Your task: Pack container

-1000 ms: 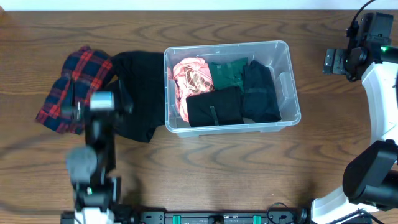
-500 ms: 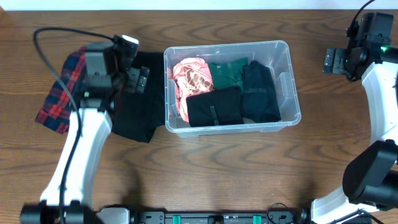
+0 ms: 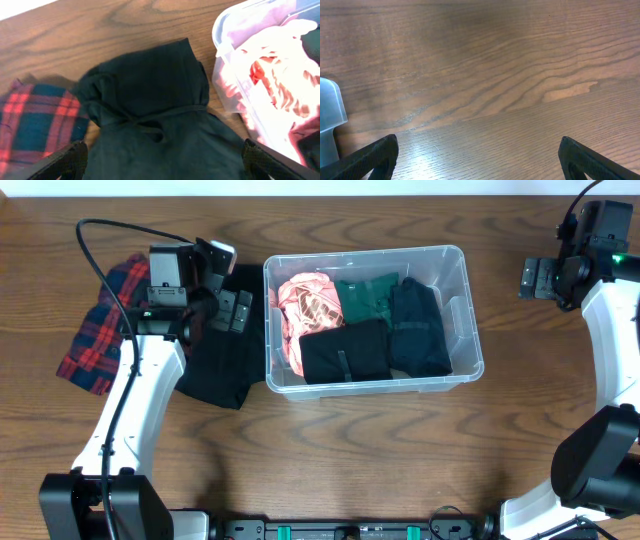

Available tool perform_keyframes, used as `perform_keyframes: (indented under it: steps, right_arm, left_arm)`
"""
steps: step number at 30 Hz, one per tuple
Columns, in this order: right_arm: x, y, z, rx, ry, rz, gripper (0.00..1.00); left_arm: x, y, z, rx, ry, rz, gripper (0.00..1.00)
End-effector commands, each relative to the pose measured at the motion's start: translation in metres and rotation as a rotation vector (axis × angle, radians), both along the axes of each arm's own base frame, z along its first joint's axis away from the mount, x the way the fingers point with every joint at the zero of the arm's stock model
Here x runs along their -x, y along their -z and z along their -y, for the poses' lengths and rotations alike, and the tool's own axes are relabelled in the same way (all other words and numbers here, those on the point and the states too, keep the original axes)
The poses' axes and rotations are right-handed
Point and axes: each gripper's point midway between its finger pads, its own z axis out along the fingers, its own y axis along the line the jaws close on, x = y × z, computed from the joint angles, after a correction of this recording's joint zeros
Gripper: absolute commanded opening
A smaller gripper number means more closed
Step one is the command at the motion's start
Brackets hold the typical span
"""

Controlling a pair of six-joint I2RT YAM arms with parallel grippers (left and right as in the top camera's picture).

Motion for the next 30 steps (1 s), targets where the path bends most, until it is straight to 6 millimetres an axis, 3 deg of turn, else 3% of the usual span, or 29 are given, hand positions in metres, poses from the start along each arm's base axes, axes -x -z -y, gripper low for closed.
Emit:
perform_keyframes:
  steps: [1, 9, 11, 14, 23, 30]
  right_arm:
    - [-0.002, -0.013, 0.000, -0.001, 0.014, 0.035, 0.99]
    - [-0.002, -0.013, 0.000, -0.001, 0.014, 0.035, 0.99]
    - [-0.002, -0.013, 0.000, -0.001, 0.014, 0.035, 0.99]
    - [-0.002, -0.013, 0.000, -0.001, 0.014, 0.035, 0.99]
    - [-0.002, -0.013, 0.000, -0.002, 0.013, 0.035, 0.99]
    - [-0.002, -0.013, 0.000, -0.001, 0.014, 0.035, 0.99]
  left_arm:
    - [-0.004, -0.001, 0.006, 0.089, -0.064, -0.024, 0.99]
    - [0.007, 0.032, 0.007, 0.152, -0.162, -0.164, 0.89]
    - [0.010, 0.039, 0.010, 0.150, -0.159, -0.194, 0.82]
    - [0.016, 0.048, 0.018, 0.146, -0.141, -0.233, 0.79]
    - [0.018, 0.048, 0.051, 0.138, -0.060, -0.226, 0.65]
    - [0.007, 0.042, 0.047, 0.111, -0.057, -0.172, 0.61]
